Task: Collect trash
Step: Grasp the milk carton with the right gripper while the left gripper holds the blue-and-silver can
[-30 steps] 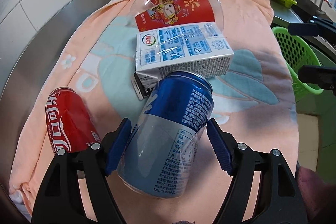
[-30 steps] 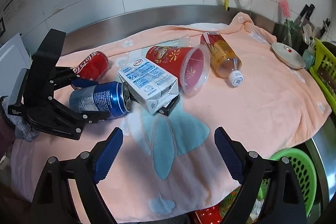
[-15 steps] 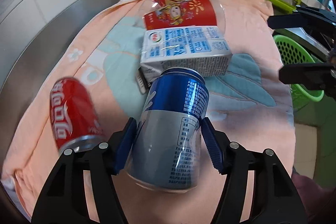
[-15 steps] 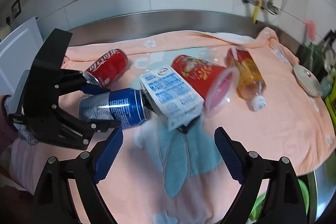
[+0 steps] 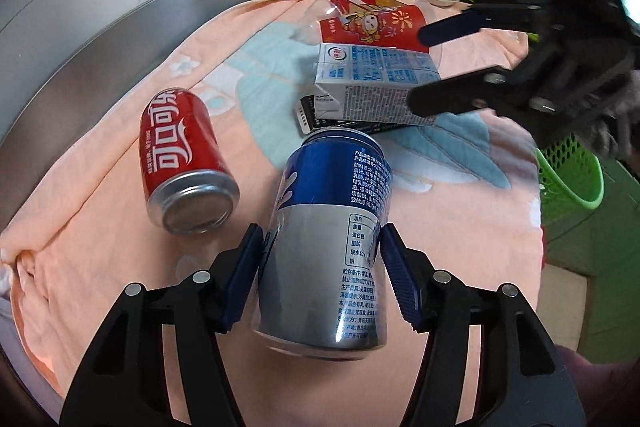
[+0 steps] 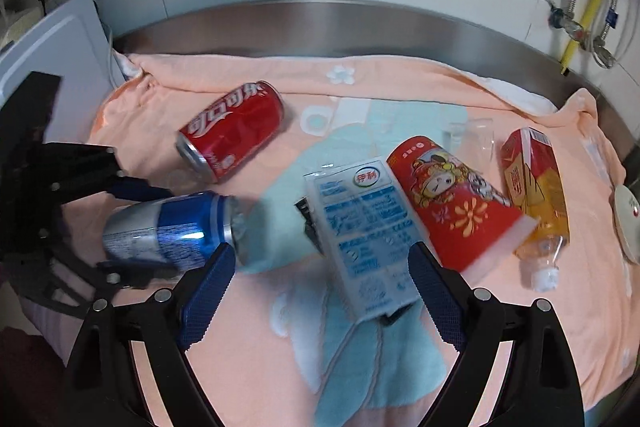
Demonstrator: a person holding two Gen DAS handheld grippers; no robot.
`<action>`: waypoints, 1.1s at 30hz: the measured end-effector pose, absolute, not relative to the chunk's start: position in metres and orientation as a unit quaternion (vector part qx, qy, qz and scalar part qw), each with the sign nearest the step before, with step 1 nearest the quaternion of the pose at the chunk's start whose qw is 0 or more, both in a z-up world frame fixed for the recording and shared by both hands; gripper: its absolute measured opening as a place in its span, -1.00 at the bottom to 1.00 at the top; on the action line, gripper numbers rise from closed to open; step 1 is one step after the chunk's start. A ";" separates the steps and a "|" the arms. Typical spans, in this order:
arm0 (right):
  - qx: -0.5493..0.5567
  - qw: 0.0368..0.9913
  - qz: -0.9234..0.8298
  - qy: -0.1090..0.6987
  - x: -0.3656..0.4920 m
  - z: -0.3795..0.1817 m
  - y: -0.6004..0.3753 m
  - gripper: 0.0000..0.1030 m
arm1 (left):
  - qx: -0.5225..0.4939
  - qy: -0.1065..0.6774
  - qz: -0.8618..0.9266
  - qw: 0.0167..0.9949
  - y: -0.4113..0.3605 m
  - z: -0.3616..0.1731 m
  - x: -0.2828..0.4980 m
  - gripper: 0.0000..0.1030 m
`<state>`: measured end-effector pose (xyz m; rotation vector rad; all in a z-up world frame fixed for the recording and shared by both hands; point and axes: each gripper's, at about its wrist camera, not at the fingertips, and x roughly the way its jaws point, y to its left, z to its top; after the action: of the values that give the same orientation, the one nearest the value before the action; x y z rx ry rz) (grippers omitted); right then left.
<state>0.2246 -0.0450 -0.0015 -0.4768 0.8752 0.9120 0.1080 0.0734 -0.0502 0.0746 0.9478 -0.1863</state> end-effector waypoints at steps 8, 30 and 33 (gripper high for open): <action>-0.256 0.766 0.421 0.413 0.246 -0.017 -0.031 0.66 | 0.028 0.461 -0.097 0.882 0.077 -0.056 0.109 0.13; -0.276 0.728 0.428 0.458 0.273 -0.048 -0.013 0.32 | 0.009 0.472 -0.110 0.875 0.084 -0.057 0.114 0.13; -0.274 0.732 0.428 0.454 0.268 -0.046 -0.014 0.31 | 0.012 0.476 -0.108 0.873 0.082 -0.057 0.115 0.15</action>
<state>0.2681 -0.0140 -0.0461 -0.6030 0.9985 0.9412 0.1153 0.0824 -0.0568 0.0255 0.9949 -0.2264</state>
